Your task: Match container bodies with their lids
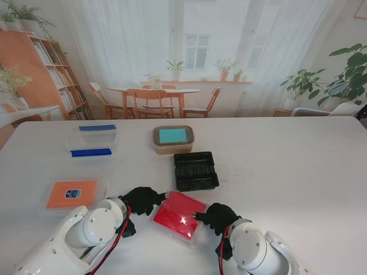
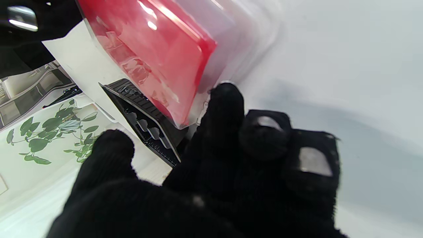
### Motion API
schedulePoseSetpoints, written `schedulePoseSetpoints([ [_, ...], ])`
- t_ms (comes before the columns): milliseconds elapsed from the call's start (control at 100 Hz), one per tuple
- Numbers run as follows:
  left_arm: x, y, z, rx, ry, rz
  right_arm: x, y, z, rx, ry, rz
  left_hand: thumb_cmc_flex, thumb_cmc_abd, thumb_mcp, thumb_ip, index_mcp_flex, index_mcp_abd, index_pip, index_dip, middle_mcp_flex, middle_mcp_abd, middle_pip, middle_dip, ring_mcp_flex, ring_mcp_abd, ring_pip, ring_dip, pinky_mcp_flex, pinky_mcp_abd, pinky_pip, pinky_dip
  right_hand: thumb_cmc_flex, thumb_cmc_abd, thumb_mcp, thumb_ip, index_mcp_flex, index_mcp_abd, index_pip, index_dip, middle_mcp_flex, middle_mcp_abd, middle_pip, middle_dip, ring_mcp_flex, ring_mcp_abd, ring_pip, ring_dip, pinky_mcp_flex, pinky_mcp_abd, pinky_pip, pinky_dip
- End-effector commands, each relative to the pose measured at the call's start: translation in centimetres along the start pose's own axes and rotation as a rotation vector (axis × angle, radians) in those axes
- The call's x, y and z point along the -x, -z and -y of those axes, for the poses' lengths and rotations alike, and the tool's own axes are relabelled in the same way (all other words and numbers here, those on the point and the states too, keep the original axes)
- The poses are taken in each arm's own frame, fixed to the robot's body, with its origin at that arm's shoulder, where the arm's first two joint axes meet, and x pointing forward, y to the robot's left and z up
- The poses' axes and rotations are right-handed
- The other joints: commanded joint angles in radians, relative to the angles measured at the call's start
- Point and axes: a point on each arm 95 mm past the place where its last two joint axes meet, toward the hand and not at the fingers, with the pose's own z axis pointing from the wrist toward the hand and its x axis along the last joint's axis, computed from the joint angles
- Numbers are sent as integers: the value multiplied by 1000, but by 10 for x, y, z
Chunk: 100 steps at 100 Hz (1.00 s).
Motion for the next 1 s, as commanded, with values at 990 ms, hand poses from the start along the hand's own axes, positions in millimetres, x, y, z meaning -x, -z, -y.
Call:
schedulePoseSetpoints([
  [990, -3, 27, -33, 104, 95, -38, 0, 10, 50, -88, -128, -80, -22, 5, -18, 4, 19, 13, 16, 14, 36, -33, 8, -16, 17, 89, 64, -13, 73, -149, 224, -25, 7, -14, -6, 35, -38, 32, -154, -69, -30, 63, 39, 6, -14, 46, 35, 13, 52, -227, 112, -12],
])
